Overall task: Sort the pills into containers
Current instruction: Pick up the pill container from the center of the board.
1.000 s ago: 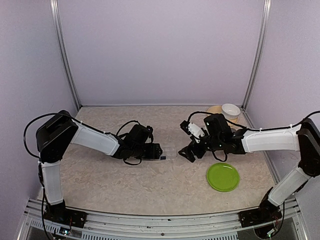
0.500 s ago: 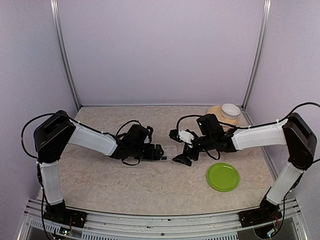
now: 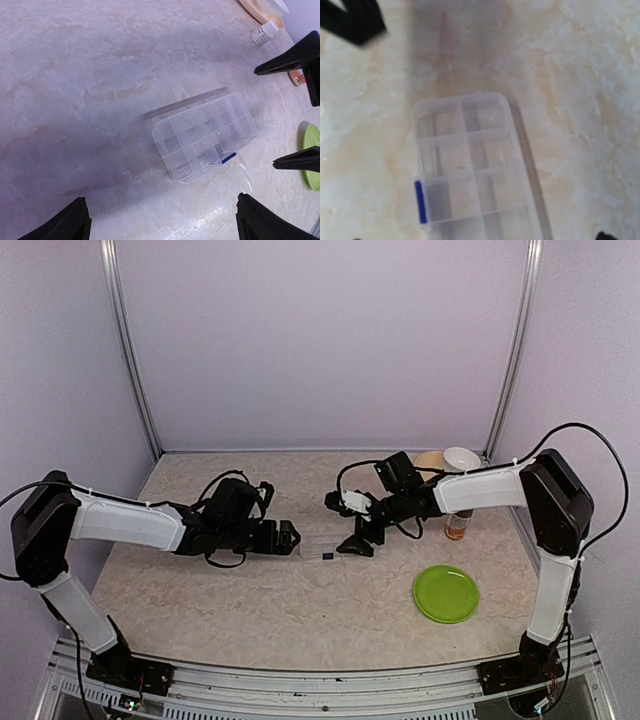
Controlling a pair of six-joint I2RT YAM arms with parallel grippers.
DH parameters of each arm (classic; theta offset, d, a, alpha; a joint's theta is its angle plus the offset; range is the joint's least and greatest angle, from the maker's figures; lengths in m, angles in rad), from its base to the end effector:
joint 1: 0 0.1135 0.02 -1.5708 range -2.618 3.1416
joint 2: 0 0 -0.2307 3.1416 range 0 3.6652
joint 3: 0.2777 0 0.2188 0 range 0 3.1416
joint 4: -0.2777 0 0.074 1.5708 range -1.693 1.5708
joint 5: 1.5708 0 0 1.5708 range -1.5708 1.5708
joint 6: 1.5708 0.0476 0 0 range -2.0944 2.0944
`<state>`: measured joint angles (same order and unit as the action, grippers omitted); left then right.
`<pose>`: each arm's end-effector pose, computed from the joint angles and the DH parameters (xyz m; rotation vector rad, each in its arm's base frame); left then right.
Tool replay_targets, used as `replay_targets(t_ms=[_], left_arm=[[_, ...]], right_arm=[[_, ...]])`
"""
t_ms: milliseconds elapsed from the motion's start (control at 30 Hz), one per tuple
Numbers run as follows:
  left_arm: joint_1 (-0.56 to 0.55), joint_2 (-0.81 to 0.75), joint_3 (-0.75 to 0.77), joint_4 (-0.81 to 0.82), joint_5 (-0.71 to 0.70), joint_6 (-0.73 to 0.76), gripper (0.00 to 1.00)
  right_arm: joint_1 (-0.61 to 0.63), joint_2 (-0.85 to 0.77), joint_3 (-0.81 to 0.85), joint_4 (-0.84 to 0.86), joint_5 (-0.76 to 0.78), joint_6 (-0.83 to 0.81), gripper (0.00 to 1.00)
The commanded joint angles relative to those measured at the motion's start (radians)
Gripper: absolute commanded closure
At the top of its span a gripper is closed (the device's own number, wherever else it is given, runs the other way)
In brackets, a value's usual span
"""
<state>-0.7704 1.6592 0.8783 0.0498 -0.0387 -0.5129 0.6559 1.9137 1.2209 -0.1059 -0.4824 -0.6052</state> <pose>0.2327 -0.2233 0.1566 0.2852 2.3626 -0.5989 0.2868 0.2485 0.1593 -1.5546 1.7365 0.5942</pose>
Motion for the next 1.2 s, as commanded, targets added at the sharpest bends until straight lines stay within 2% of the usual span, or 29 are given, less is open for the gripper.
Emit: replay_targets(t_ms=[0,300,533,967,1167], left_arm=[[0.015,-0.063,-0.038,-0.032,-0.004,0.039,0.01],[0.031,-0.129,-0.06,-0.029,0.028,0.059,0.01],[0.034,-0.139,-0.06,-0.033,0.042,0.068,0.01],[0.05,-0.129,-0.067,-0.002,0.098,0.063,0.01],[0.069,-0.139,-0.068,0.001,0.117,0.055,0.01]], right_arm=[[-0.014,0.064,0.061,-0.09,-0.039,-0.042,0.0],[-0.027,0.202,0.203,-0.209,-0.018,-0.073,0.0],[-0.036,0.262,0.29,-0.296,-0.066,-0.096,0.0],[-0.035,0.266,0.264,-0.272,-0.065,-0.065,0.12],[-0.035,0.257,0.258,-0.276,-0.081,-0.046,0.24]])
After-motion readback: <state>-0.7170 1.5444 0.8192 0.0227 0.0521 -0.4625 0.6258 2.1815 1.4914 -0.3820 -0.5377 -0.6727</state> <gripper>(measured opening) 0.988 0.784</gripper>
